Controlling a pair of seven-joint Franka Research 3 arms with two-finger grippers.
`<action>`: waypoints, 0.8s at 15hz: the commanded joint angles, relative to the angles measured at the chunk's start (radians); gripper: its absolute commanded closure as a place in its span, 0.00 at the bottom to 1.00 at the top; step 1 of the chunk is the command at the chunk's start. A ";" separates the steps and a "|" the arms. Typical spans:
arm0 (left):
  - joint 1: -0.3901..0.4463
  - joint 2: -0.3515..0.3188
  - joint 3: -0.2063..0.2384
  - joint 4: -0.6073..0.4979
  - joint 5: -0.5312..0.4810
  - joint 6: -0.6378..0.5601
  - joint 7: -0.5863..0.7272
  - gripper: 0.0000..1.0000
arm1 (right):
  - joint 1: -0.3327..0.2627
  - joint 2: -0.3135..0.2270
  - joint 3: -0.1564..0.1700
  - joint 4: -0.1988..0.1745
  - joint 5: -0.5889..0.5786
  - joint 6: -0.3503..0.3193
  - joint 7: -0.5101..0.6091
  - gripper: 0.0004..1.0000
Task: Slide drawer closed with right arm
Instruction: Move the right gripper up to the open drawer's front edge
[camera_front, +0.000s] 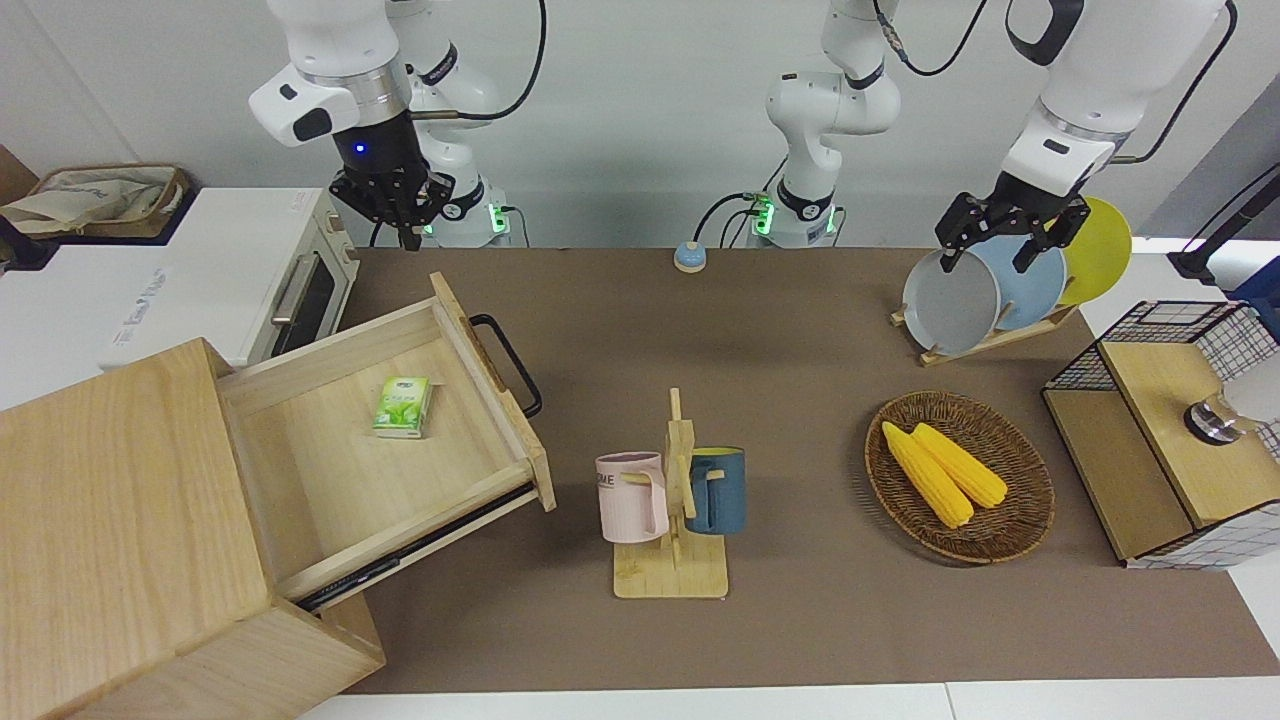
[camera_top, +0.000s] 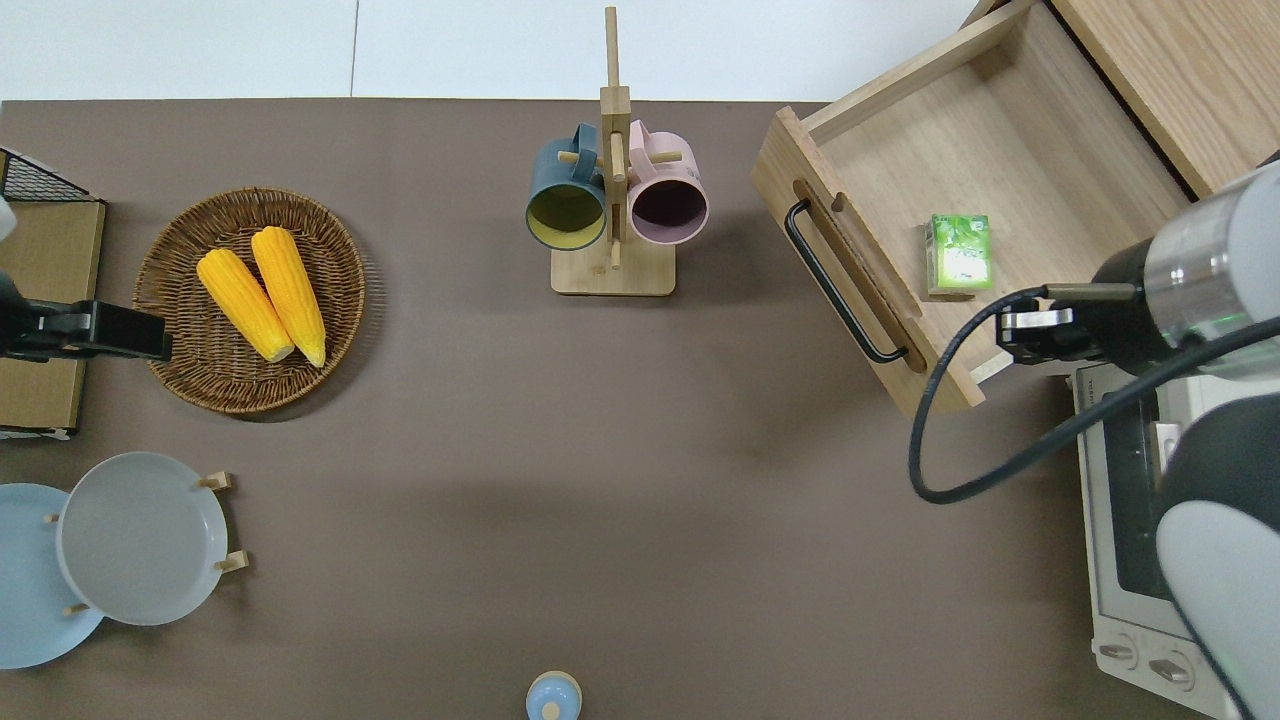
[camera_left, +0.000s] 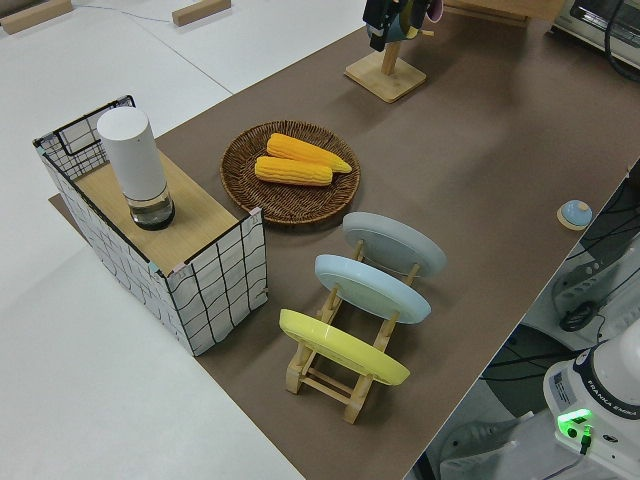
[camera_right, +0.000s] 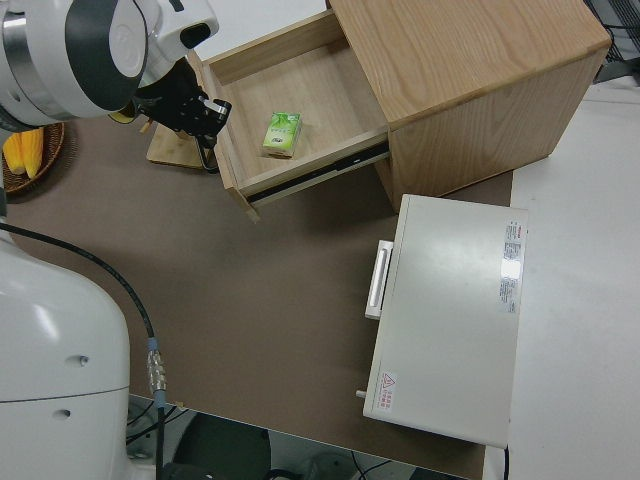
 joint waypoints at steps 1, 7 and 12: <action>-0.017 0.013 0.017 0.020 0.012 0.000 0.007 0.00 | -0.006 -0.005 0.079 0.021 0.007 -0.003 0.185 1.00; -0.017 0.013 0.017 0.020 0.012 0.000 0.007 0.00 | 0.050 0.026 0.119 0.014 0.004 0.098 0.427 1.00; -0.017 0.013 0.017 0.020 0.012 0.000 0.007 0.00 | 0.121 0.104 0.119 0.013 -0.002 0.145 0.627 1.00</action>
